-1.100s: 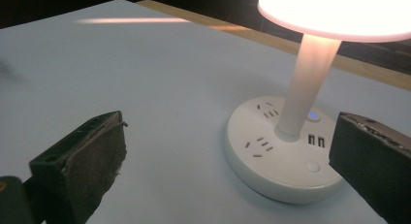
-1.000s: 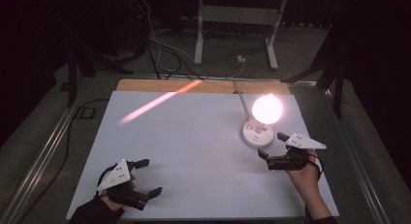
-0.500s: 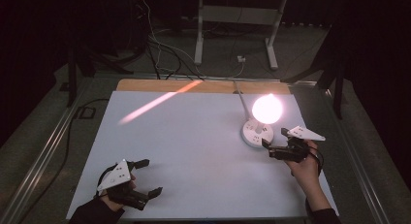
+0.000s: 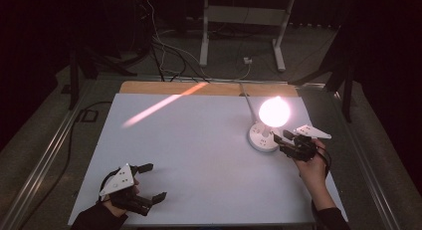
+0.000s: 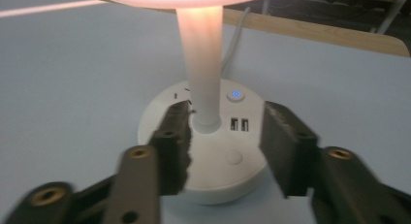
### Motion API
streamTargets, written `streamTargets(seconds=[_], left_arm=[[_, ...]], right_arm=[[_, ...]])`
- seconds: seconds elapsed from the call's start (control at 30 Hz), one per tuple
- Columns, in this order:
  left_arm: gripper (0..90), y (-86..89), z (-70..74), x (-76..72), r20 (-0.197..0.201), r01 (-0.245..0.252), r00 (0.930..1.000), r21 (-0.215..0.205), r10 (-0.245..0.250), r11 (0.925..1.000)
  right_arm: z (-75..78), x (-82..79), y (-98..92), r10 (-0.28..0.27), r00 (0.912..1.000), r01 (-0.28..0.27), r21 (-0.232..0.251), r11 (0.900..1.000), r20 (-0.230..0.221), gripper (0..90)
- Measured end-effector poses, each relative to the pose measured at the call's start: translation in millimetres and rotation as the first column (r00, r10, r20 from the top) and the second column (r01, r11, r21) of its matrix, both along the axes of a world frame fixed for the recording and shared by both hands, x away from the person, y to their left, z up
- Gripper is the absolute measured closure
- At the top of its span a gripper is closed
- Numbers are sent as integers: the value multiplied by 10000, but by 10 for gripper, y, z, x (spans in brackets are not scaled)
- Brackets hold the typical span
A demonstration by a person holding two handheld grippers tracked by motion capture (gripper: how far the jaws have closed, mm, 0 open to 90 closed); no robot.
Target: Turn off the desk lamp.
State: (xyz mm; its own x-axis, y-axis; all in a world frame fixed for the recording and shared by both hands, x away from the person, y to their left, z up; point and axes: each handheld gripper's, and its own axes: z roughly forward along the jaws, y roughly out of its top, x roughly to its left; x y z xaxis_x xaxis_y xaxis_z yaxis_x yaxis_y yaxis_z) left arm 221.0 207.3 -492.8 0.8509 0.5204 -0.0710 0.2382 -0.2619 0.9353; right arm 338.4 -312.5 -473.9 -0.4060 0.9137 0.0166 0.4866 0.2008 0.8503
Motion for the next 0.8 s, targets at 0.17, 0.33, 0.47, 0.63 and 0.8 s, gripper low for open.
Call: streamTargets(seconds=[0.17, 0.33, 0.47, 0.63, 0.8], left_arm=[[7, -3, -1, 0, -19, 12, 10000, 19, -12, 10000], [7, -4, -3, 3, -21, -10, 10000, 31, 10, 10000], [6, -3, 0, 1, 1, 6, 10000, 13, -6, 10000], [6, -3, -1, 1, 6, 1, 10000, 25, -1, 10000], [7, -4, -1, -3, 1, -7, 10000, 50, 7, 10000]], right_arm=[[-27, 43, 0, -142, 9999, 144, -350, 9993, 75, 736], [-55, 83, 7, -135, 9996, 124, -396, 9991, -264, 800], [-96, 108, 24, -169, 9989, 147, -511, 9986, -428, 836], [-132, 149, 43, -148, 9974, 111, -533, 9985, -708, 852], [-176, 200, 75, -294, 9953, 215, -855, 9961, -926, 875]])
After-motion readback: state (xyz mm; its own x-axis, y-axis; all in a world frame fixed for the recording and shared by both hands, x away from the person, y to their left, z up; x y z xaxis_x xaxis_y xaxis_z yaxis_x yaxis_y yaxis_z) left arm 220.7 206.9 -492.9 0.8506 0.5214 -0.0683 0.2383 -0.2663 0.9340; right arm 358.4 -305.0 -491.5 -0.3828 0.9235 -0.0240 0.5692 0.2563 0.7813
